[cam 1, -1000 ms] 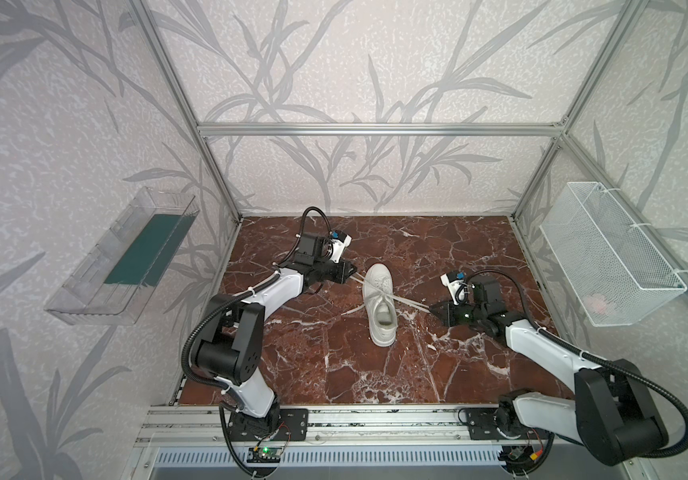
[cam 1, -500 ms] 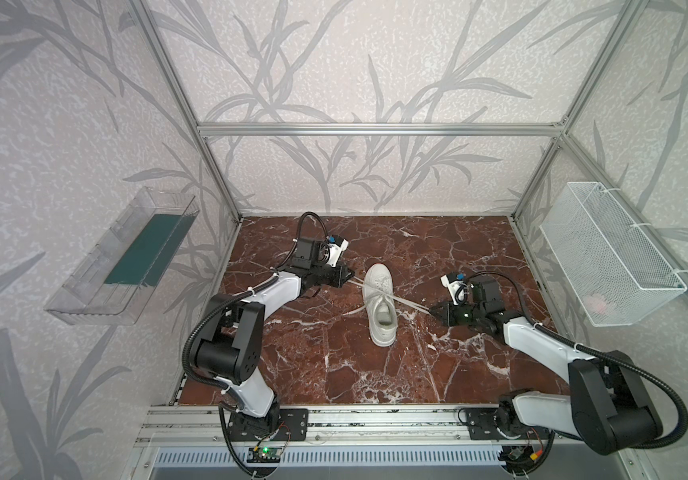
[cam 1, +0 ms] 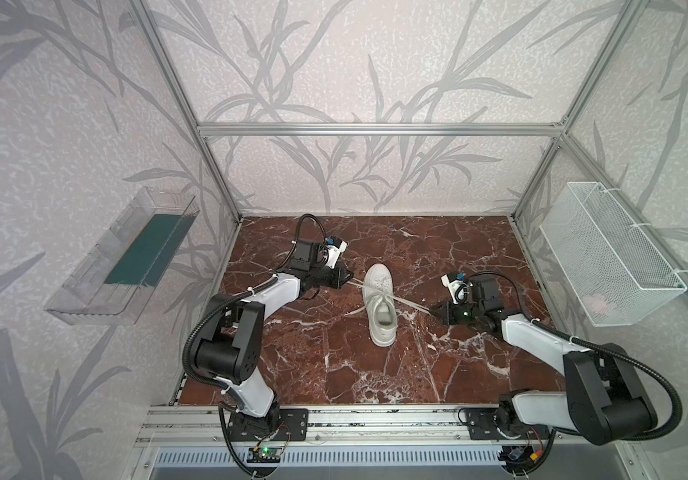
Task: Tie the shoes
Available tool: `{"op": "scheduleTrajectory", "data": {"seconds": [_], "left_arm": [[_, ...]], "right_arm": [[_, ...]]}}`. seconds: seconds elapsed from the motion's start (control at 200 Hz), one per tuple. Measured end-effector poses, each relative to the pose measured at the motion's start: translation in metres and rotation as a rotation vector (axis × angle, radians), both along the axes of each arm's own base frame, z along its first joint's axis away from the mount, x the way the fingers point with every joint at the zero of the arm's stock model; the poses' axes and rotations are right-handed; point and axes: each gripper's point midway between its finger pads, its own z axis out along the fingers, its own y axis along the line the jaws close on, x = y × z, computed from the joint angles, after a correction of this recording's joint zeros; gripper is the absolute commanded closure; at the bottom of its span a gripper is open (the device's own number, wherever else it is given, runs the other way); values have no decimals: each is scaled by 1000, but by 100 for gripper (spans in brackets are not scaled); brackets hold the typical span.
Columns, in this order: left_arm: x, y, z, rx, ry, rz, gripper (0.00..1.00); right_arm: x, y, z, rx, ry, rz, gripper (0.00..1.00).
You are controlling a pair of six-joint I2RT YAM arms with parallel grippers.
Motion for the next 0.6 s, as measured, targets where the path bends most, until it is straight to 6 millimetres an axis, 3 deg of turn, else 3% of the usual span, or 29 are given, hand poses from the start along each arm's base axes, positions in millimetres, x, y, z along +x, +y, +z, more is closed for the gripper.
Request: {"op": "scheduleTrajectory", "data": {"seconds": [0.37,0.48,0.525,0.6], "left_arm": [[-1,-1,2,-28,6,-5,100],[0,0,5,-45,0,-11,61],[1,-1,7,-53,-9,-13,49],[4,-3,13,-78,-31,-18,36]], "right_arm": [[4,4,-2,11,32,28,100],[3,9,5,39,34,70,72],[3,9,8,47,33,77,61],[3,11,13,63,35,92,52]]}}
